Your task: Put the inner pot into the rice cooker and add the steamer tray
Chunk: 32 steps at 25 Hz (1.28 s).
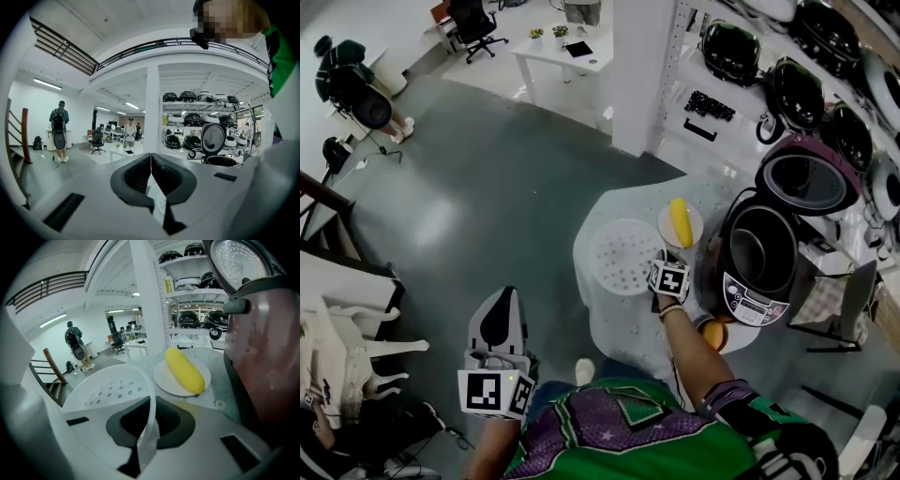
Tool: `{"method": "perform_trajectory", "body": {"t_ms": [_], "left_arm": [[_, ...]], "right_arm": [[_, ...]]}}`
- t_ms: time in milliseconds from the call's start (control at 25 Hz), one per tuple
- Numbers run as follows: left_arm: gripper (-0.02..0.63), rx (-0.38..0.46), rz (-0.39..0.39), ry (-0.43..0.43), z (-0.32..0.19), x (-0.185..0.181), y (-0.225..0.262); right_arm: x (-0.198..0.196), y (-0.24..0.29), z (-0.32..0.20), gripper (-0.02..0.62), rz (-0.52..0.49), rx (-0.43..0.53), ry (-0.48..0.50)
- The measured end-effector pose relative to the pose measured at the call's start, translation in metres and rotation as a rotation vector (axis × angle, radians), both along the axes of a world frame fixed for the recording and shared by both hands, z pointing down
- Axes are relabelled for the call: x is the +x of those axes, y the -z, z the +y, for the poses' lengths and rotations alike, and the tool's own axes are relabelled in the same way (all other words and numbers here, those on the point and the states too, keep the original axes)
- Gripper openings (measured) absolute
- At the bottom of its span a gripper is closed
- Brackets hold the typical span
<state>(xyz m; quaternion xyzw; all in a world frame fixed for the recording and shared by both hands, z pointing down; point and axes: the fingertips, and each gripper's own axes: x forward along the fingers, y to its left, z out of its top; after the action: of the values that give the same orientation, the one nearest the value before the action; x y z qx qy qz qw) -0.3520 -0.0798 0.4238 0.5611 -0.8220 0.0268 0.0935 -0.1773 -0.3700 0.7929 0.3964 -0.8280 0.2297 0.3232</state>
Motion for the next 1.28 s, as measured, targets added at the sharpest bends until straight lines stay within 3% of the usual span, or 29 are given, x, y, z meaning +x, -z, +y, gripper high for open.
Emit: {"method": "perform_trajectory", "body": {"t_ms": [720,1280], "left_arm": [[0.023,0.064,0.044,-0.064,0.032,0.007,0.017],[0.023,0.144,0.066,-0.25,0.048,0.044,0.039]], "right_arm": [[0.033,0.052,0.035,0.017,-0.079,0.006,-0.065],[0.062,0.123,0.094,0.017,-0.152,0.031,-0.05]]}}
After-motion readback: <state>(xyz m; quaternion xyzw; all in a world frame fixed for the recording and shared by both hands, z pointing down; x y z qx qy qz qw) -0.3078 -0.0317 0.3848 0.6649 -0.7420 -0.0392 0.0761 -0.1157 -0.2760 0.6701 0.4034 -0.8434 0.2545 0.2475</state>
